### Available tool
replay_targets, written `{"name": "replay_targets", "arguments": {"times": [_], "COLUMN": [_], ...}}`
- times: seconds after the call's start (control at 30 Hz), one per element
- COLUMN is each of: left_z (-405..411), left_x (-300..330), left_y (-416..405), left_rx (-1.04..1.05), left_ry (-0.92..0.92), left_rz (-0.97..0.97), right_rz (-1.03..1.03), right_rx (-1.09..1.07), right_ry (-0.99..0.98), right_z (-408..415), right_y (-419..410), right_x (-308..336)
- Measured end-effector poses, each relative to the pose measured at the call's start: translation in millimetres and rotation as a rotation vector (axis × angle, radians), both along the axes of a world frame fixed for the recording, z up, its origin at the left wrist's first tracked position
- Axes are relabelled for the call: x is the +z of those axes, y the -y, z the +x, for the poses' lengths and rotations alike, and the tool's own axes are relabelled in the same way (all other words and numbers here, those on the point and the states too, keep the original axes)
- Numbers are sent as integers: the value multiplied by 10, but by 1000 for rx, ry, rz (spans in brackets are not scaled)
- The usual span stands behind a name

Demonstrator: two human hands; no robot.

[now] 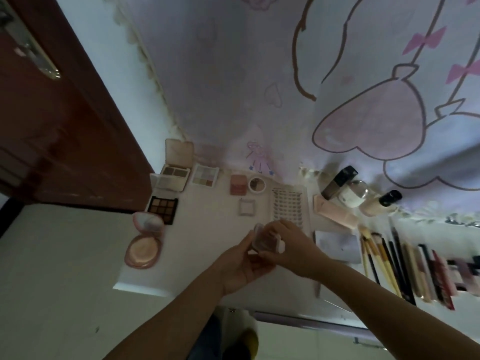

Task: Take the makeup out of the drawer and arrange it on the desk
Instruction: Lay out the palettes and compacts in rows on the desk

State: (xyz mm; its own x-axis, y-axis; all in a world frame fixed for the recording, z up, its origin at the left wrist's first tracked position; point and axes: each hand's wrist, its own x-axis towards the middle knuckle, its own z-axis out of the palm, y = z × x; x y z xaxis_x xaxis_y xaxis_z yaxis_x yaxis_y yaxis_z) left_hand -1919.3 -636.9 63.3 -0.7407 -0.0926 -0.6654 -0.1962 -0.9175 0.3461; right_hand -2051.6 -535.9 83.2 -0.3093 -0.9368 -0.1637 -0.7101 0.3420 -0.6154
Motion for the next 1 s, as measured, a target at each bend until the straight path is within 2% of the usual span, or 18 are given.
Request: {"name": "replay_targets", "arguments": {"times": [0.2,0.3,0.4,0.47,0.53,0.6,0.7,0.83,1.0], "left_z": [158,275,383,452,529,607,683,682,560], "left_x": [-46,-96,-120,-139,-164,-204,-248,-260,-241], "left_y": [242,395,540,636,732,830,952,1075,1092], "left_rx": [123,170,223,253,265,289,404,558,685], "left_ry": [-47,-51,-43,-9,31,80,141,168,294], "left_rz": [115,157,213,250,270,270,283,322,279], "right_rz": [41,65,157,203,197,187,203,309,250], "right_rx": [94,105,97,-18,-144,-192,-94,19,-60], "right_ry": [43,130,340,556,660,582,343,315,246], "right_z": [1,-27,-75,-123,-152,-126,-10,115,110], "right_y": [370,584,868,1094,1335,1574,1909,2192,2368], "right_x": [45,96,158,154,115,37,-138,-333,-444]}}
